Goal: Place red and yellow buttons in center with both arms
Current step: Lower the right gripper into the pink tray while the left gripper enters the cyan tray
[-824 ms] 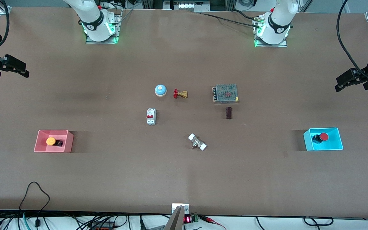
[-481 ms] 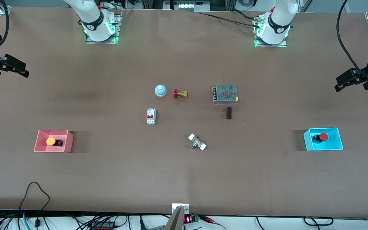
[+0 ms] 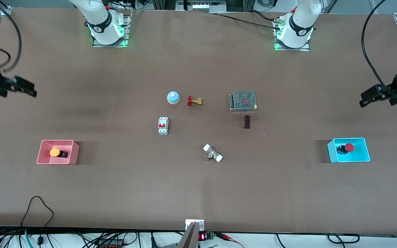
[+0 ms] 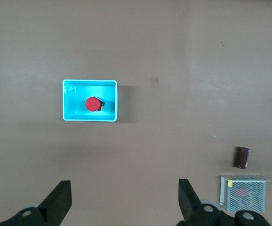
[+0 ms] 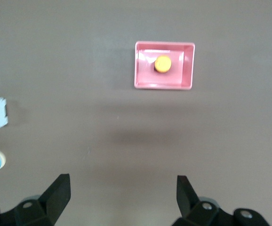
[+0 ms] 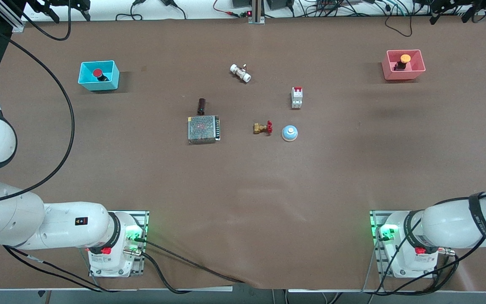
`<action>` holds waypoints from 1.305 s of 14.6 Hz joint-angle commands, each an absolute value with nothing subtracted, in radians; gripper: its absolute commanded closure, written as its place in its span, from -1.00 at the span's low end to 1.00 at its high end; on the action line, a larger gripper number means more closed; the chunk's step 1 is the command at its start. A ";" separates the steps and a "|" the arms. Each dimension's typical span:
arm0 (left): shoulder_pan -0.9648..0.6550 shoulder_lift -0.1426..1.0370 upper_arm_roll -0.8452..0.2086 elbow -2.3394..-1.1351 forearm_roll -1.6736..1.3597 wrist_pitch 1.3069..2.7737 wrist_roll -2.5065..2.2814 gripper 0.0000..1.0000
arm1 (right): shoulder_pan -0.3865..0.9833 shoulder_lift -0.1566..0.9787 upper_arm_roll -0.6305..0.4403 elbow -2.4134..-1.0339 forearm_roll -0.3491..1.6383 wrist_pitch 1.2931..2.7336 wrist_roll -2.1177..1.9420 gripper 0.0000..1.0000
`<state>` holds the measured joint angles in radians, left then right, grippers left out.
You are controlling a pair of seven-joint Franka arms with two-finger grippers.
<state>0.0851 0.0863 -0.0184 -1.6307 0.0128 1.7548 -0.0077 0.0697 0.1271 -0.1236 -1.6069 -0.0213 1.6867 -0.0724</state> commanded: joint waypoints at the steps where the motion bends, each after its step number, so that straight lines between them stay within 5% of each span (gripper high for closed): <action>1: 0.129 0.156 -0.014 -1.626 0.009 1.821 0.080 -1.00 | 0.052 0.228 -0.115 -1.592 -0.040 1.788 -0.072 -1.00; 11: 0.249 0.468 -0.012 -1.626 0.009 2.130 0.253 -1.00 | -0.021 0.569 -0.115 -1.548 -0.043 2.123 -0.183 -1.00; 19: 0.256 0.610 -0.012 -1.634 0.011 2.184 0.253 -1.00 | -0.037 0.718 -0.115 -1.479 -0.034 2.194 -0.181 -1.00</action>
<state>0.2499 0.5968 -0.0124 -1.6424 0.0129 2.1784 0.2300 -0.0162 0.6745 -0.1238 -1.5191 -0.0301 2.1908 -0.1684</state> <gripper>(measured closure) 0.000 0.000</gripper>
